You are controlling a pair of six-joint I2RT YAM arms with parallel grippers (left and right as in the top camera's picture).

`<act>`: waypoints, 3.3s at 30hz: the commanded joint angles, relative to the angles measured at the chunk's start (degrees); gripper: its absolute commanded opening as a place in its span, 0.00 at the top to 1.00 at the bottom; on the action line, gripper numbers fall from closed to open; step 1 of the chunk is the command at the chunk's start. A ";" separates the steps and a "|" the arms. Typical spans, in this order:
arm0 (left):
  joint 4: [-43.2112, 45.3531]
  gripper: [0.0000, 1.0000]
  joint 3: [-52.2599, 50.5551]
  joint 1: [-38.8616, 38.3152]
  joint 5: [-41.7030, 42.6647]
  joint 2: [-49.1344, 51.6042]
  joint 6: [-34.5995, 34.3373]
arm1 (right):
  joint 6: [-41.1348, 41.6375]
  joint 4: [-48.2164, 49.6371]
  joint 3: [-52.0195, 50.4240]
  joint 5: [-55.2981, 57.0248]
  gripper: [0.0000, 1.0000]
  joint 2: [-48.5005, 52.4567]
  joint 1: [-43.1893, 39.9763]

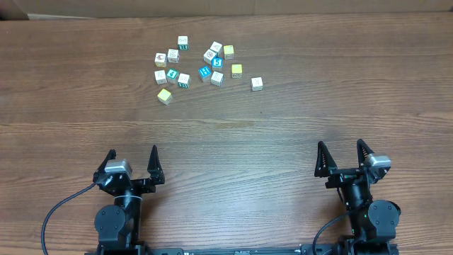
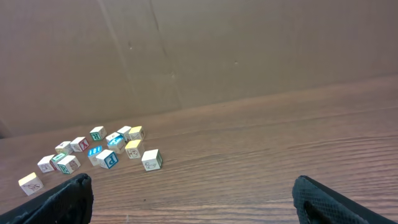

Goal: Form a circle

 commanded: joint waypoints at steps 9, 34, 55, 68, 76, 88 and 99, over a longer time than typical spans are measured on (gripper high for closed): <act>0.07 0.00 -0.20 0.39 0.50 -0.55 0.85 | 0.17 0.28 -0.55 0.52 0.00 -0.57 0.31; 0.07 0.00 -0.22 0.39 0.50 -0.55 0.85 | 0.17 0.31 -0.55 0.52 0.00 -0.57 0.31; 0.07 0.00 -0.22 0.39 0.50 -0.55 0.85 | 0.17 0.28 -0.55 0.52 0.00 -0.57 0.31; 0.96 0.00 -0.22 0.39 0.52 -0.55 0.85 | 0.17 0.31 -0.55 0.52 0.00 -0.57 0.31; 2.89 0.00 4.63 0.39 8.41 -0.55 -3.39 | 0.17 0.28 -0.55 0.52 0.00 -0.57 0.31; -25.33 0.00 38.82 0.37 6.25 16.63 -3.58 | 0.17 0.28 -0.55 0.52 0.00 -0.57 0.31; -52.85 0.01 100.04 0.28 8.59 64.76 4.55 | 0.17 0.28 -0.55 0.52 0.00 -0.57 0.31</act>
